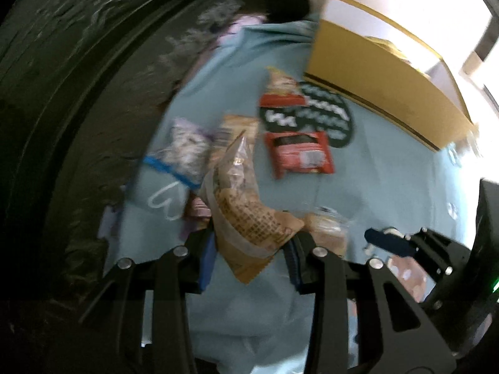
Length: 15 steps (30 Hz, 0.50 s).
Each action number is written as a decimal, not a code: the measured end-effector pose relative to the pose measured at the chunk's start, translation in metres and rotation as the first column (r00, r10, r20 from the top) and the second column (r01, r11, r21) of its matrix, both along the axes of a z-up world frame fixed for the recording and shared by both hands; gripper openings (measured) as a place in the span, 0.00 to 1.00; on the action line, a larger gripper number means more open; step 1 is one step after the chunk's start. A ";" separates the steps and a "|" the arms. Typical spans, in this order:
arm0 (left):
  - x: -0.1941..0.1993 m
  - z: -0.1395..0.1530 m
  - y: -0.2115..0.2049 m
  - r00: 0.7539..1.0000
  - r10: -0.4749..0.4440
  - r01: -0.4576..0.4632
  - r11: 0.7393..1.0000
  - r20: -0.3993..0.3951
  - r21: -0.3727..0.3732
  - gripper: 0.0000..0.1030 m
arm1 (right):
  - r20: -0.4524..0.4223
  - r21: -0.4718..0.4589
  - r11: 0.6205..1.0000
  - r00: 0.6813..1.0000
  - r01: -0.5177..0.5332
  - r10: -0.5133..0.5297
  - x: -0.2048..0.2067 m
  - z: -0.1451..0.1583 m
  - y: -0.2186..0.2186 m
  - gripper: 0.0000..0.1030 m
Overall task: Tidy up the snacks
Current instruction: 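Grasp the clear-wrapped round bun with the right tool while the left tool grasps the brown paper bread bag, then carry both snacks into the yellow box and open both tools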
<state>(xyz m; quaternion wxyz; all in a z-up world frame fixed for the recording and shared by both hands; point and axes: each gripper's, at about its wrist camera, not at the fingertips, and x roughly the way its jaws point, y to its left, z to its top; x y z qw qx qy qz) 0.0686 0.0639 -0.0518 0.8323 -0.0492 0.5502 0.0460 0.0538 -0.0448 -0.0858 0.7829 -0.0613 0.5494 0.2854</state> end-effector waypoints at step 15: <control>0.003 -0.006 0.016 0.999 0.050 -0.050 0.999 -0.022 -0.018 0.38 | -0.038 -0.118 0.989 0.996 -0.090 0.086 0.008 -0.036 0.031 0.37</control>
